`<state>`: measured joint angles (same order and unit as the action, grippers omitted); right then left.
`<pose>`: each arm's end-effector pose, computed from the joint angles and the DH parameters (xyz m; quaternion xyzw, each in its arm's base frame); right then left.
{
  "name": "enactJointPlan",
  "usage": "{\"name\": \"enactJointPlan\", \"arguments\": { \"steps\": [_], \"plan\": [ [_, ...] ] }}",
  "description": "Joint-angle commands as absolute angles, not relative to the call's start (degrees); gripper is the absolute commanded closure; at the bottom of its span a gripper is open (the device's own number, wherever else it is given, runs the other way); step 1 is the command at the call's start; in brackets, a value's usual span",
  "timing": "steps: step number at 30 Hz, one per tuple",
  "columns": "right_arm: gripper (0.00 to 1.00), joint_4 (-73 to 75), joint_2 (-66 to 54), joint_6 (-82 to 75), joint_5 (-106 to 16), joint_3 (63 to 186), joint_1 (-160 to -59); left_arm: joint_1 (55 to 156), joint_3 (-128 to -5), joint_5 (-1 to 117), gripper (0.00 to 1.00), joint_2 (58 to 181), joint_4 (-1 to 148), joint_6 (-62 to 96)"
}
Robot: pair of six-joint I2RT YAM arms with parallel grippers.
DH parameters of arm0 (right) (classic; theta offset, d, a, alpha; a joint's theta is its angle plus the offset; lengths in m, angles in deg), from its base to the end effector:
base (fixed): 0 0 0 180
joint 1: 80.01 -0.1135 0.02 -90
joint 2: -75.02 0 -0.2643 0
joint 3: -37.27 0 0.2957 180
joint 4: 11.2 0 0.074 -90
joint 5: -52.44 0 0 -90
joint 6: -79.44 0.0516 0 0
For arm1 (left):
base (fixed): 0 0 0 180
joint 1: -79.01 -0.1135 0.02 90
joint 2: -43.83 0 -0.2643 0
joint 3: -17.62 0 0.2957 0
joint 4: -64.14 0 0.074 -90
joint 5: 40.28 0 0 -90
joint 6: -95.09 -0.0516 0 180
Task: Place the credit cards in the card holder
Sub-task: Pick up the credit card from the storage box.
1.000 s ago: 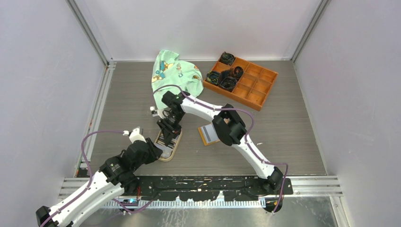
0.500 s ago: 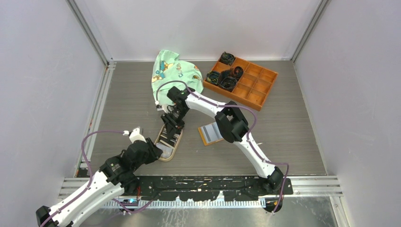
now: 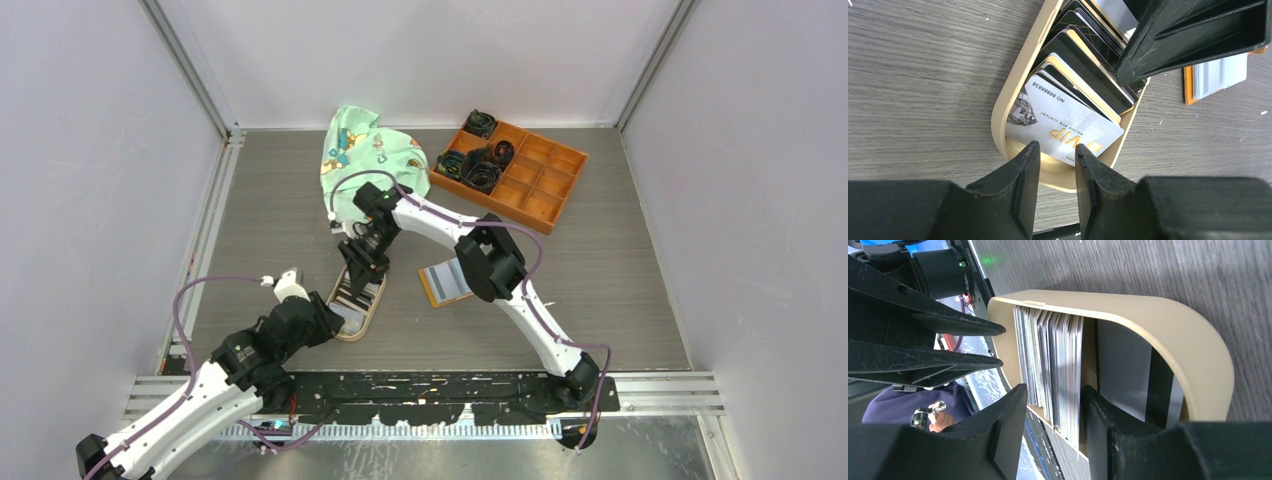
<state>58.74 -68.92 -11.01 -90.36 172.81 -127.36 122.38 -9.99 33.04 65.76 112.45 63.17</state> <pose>0.3407 0.4305 0.1229 0.4023 -0.7964 -0.4420 0.0926 0.1264 -0.0990 0.1579 -0.1738 0.8912 -0.2236 0.3544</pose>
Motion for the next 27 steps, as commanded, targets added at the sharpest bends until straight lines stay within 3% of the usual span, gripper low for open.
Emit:
{"name": "enactJointPlan", "arguments": {
  "steps": [1, 16, 27],
  "plan": [
    [0.51, 58.87, -64.04, -10.71, -91.47, 172.49, -126.55, 122.2, -10.17, 32.94, 0.67, 66.56, 109.26, 62.61],
    [0.54, 59.38, -62.73, -11.53, -86.73, 172.13, -125.36, 122.17, -10.26, 33.56, 0.67, 67.66, 108.25, 62.43],
    [0.68, 59.31, -62.06, -11.97, -84.22, 172.18, -124.97, 122.17, -10.32, 33.72, 0.67, 67.08, 108.51, 62.39]
  ]
}}
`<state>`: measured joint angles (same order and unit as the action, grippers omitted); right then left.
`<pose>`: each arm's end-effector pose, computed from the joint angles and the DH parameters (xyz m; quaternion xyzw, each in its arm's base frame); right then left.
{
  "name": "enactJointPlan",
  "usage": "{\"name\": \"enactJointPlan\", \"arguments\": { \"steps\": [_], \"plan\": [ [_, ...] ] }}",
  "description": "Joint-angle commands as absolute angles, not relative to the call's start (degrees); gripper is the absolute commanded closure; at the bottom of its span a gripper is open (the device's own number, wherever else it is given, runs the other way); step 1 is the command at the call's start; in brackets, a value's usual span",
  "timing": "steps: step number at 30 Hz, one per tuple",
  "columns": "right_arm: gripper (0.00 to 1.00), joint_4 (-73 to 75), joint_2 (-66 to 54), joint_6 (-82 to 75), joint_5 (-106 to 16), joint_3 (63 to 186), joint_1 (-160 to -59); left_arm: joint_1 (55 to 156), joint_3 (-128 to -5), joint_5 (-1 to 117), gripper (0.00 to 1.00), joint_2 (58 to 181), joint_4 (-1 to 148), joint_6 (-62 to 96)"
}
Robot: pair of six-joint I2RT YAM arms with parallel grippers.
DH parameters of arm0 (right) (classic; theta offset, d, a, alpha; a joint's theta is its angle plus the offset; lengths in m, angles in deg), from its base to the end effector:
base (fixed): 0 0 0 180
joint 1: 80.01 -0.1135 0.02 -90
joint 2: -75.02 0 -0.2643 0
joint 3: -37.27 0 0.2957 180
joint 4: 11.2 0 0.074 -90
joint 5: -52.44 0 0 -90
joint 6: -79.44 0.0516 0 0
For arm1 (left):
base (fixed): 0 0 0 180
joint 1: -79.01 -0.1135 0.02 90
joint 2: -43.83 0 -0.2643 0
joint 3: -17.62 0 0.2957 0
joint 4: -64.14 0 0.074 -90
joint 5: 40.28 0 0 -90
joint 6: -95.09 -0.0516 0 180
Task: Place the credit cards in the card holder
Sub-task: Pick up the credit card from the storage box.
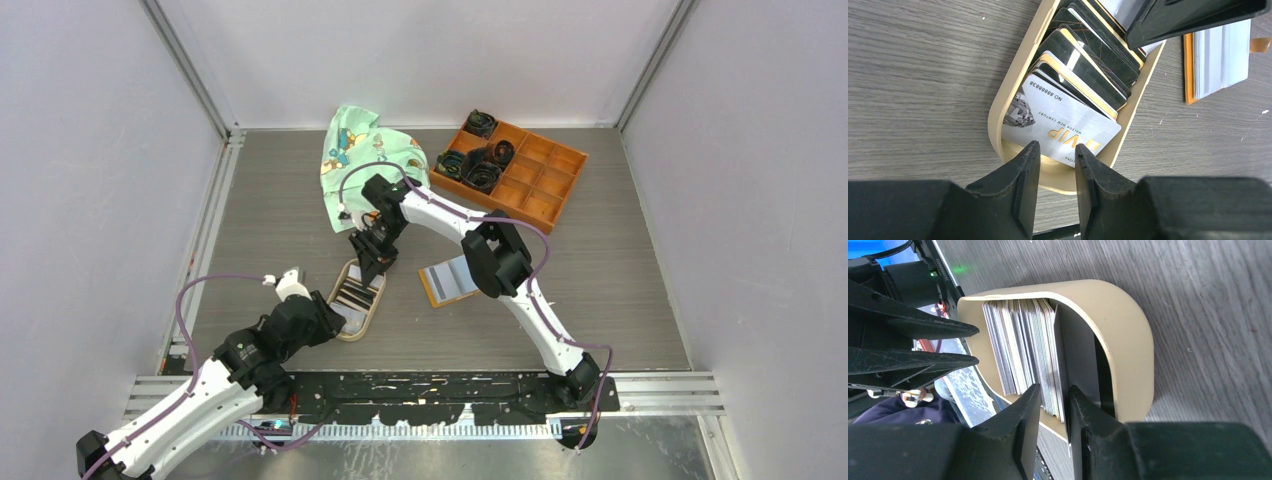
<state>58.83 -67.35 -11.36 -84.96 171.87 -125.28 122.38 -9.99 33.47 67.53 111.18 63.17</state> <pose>0.3568 0.4141 0.1284 0.3956 -0.8212 -0.4068 0.0612 0.1285 -0.1015 0.1554 -0.1720 0.8936 -0.2227 0.3496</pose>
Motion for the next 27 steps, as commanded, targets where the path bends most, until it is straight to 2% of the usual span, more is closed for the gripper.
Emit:
{"name": "enactJointPlan", "arguments": {
  "steps": [1, 13, 17, 27],
  "plan": [
    [0.69, 59.34, -61.9, -12.01, -83.97, 172.2, -124.99, 122.17, -10.34, 33.74, 0.67, 67.1, 108.5, 62.32],
    [0.8, 59.42, -60.04, -13.26, -81.19, 172.29, -124.39, 122.27, -10.32, 34.32, 0.67, 67.27, 107.91, 62.13],
    [0.88, 59.59, -59.4, -13.84, -80.06, 172.36, -124.17, 122.2, -10.43, 34.49, 0.67, 67.18, 107.77, 61.95],
    [0.93, 60.8, -56.29, -15.68, -79.16, 172.55, -123.44, 122.2, -10.7, 35.77, 0.65, 63.67, 106.44, 59.75]
  ]
}}
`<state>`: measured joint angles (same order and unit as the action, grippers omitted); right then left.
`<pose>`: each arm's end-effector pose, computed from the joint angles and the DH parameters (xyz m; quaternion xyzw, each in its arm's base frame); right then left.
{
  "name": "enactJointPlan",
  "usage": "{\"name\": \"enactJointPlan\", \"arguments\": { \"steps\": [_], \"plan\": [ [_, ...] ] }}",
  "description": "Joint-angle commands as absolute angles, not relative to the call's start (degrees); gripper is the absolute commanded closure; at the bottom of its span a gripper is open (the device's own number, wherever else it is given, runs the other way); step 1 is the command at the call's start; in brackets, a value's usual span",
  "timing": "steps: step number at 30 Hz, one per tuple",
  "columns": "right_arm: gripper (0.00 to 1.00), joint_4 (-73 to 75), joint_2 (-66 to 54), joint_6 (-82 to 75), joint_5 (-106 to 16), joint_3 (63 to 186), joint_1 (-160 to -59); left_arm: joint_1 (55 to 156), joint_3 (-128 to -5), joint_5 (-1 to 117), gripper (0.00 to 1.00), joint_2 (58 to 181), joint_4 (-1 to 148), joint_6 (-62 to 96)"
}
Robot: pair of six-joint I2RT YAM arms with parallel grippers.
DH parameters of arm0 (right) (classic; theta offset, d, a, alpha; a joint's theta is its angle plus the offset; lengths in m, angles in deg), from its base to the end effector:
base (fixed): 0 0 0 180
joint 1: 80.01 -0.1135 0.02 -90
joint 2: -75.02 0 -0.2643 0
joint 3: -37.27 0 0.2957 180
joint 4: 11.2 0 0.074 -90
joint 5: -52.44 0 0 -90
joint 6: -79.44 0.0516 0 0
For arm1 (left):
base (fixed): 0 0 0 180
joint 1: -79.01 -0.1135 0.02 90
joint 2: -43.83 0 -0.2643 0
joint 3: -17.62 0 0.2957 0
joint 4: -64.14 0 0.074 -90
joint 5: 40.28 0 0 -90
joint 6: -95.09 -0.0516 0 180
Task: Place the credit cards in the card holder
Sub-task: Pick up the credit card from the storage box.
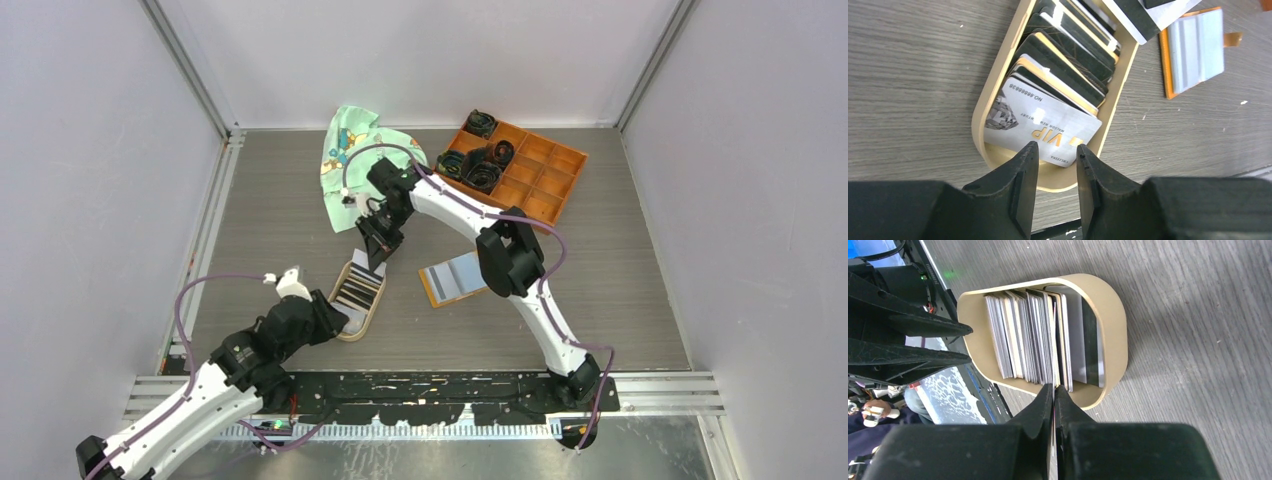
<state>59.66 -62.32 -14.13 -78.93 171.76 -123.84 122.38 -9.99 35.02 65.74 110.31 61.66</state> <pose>0.3669 0.3995 0.1697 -0.4181 0.8279 0.3739 0.0041 0.1277 -0.1026 0.1611 -0.1567 0.8884 -0.2434 0.3562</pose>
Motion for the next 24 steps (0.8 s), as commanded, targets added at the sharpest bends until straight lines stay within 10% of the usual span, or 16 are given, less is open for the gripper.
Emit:
{"name": "enactJointPlan", "arguments": {
  "steps": [1, 14, 24],
  "plan": [
    [0.93, 61.01, -55.95, -15.9, -79.35, 172.55, -123.31, 122.23, -10.55, 36.08, 0.64, 62.78, 105.99, 59.49],
    [0.95, 63.29, -47.34, -22.07, -93.24, 166.53, -120.28, 122.21, -2.67, 43.13, 0.32, 44.65, 86.63, 56.94],
    [0.99, 37.25, -32.26, -2.81, -111.11, 142.99, -115.32, 122.16, 0.05, 49.46, 0.27, 59.99, 51.75, 58.36]
  ]
}}
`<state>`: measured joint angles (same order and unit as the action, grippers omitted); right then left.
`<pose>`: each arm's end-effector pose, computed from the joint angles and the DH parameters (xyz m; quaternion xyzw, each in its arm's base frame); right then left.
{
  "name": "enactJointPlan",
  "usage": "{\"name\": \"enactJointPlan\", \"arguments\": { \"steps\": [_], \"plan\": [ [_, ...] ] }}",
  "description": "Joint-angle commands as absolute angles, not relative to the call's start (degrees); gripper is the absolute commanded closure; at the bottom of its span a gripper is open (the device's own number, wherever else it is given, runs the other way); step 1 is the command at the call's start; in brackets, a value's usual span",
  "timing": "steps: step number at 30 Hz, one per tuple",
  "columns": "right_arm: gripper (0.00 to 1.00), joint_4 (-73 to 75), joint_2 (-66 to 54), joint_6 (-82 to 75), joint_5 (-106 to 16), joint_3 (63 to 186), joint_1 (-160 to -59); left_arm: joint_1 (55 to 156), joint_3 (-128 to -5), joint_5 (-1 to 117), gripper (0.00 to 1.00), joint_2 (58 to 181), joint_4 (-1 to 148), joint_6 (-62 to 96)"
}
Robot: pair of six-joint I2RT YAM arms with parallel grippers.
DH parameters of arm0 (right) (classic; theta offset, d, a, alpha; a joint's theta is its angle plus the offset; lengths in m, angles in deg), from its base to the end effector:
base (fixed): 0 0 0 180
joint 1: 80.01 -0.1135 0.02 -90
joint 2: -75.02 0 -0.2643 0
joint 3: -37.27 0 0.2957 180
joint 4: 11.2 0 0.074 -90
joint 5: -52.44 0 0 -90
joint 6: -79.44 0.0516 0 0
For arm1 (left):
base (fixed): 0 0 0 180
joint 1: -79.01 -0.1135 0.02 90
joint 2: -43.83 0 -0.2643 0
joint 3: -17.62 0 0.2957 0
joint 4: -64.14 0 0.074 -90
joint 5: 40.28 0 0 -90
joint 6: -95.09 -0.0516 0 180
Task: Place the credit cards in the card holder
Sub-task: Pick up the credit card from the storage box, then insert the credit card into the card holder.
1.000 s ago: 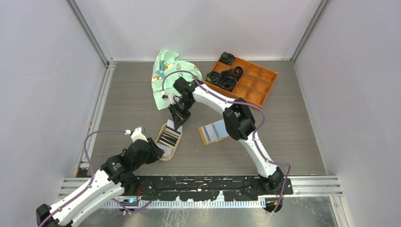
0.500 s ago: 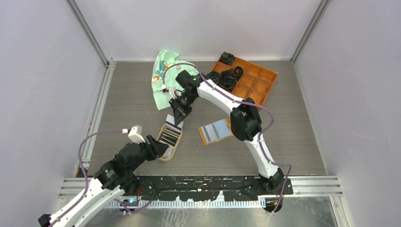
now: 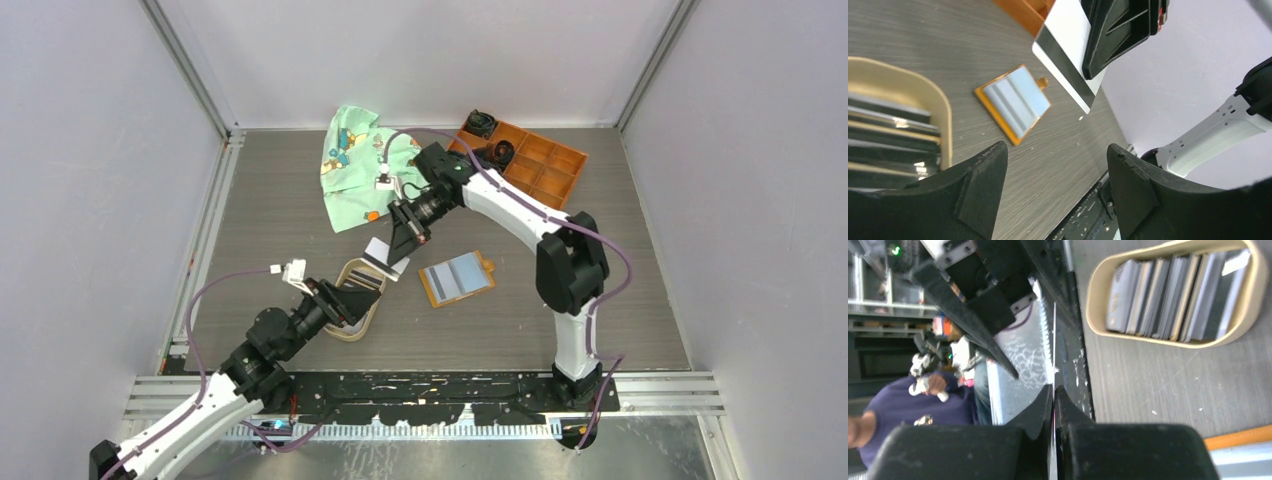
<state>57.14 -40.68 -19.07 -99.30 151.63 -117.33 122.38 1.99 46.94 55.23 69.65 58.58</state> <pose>0.3418 0.3177 0.2524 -0.4123 0.7430 0.5268 0.0210 0.1335 -0.1227 0.1847 -0.0799 0.7105 -0.5114 0.4768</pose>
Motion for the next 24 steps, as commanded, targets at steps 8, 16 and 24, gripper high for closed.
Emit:
{"name": "enactJointPlan", "arguments": {
  "steps": [8, 16, 24],
  "plan": [
    [0.99, -0.24, -26.3, 32.65, -111.26, 127.1, -112.03, 122.16, -3.53, 50.73, 0.3, 76.08, 34.67, 63.81],
    [0.99, -1.03, -25.21, 32.63, -111.09, 125.34, -111.64, 122.16, -6.48, 51.08, 0.36, 87.52, 24.7, 66.38],
    [0.99, -0.99, -24.69, 31.5, -112.06, 124.97, -111.6, 122.07, -8.64, 50.18, 0.49, 92.28, 22.25, 67.83]
  ]
}}
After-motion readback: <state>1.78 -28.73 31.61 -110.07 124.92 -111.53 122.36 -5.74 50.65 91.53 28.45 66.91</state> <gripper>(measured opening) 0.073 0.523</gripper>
